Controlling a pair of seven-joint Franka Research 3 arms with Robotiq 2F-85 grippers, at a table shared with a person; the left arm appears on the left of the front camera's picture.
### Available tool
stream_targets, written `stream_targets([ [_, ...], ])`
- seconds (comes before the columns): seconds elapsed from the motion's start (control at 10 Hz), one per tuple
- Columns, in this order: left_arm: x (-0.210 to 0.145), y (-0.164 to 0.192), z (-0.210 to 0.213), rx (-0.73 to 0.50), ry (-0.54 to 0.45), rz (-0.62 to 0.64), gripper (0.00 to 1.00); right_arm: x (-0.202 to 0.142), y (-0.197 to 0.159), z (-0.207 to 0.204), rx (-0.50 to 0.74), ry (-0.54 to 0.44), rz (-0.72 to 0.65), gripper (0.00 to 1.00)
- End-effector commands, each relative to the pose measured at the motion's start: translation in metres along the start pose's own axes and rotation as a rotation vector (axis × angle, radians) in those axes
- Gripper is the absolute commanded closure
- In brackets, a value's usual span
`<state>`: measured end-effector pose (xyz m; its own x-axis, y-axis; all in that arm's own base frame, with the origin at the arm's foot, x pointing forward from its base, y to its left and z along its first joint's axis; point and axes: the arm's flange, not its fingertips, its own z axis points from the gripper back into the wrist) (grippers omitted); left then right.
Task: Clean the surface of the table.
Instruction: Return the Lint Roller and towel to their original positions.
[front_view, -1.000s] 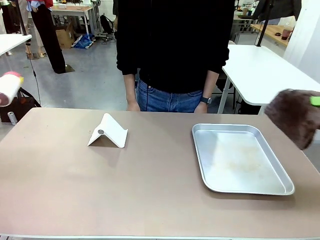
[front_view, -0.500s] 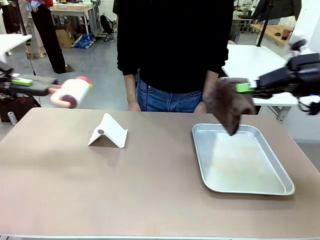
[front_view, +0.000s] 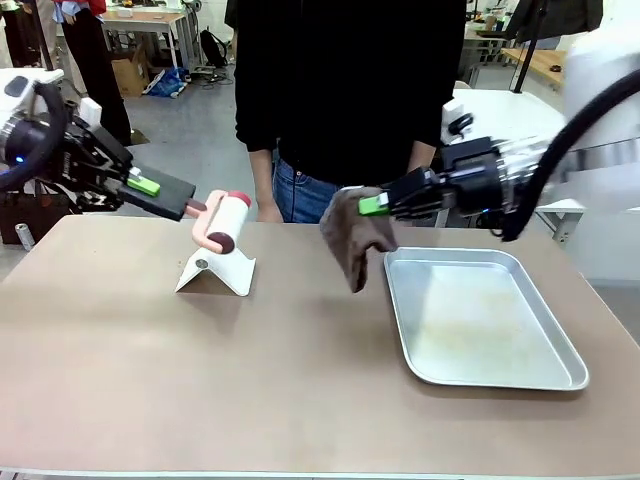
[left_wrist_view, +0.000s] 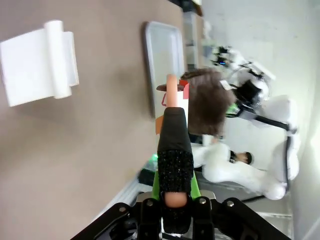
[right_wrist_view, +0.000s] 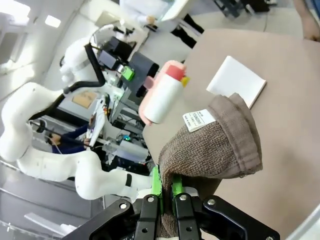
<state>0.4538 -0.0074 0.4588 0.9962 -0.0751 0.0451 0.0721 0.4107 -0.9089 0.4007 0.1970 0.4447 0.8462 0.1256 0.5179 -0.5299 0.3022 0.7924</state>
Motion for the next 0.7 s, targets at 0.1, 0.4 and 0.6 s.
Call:
stream_targets([
  [0.1,0.001,0.016,-0.028,0.18,-0.114,0.031,0.78,0.002,-0.029,-0.046,0.036,-0.018,-0.008,0.91],
  [0.4,0.014,0.027,-0.056,0.202,-0.2,0.055,0.78,-0.01,-0.059,-0.062,-0.017,0.007,-0.02,0.91],
  [0.6,0.023,0.027,-0.064,0.219,-0.168,0.111,0.78,-0.018,-0.075,-0.065,-0.033,0.031,-0.031,0.91],
])
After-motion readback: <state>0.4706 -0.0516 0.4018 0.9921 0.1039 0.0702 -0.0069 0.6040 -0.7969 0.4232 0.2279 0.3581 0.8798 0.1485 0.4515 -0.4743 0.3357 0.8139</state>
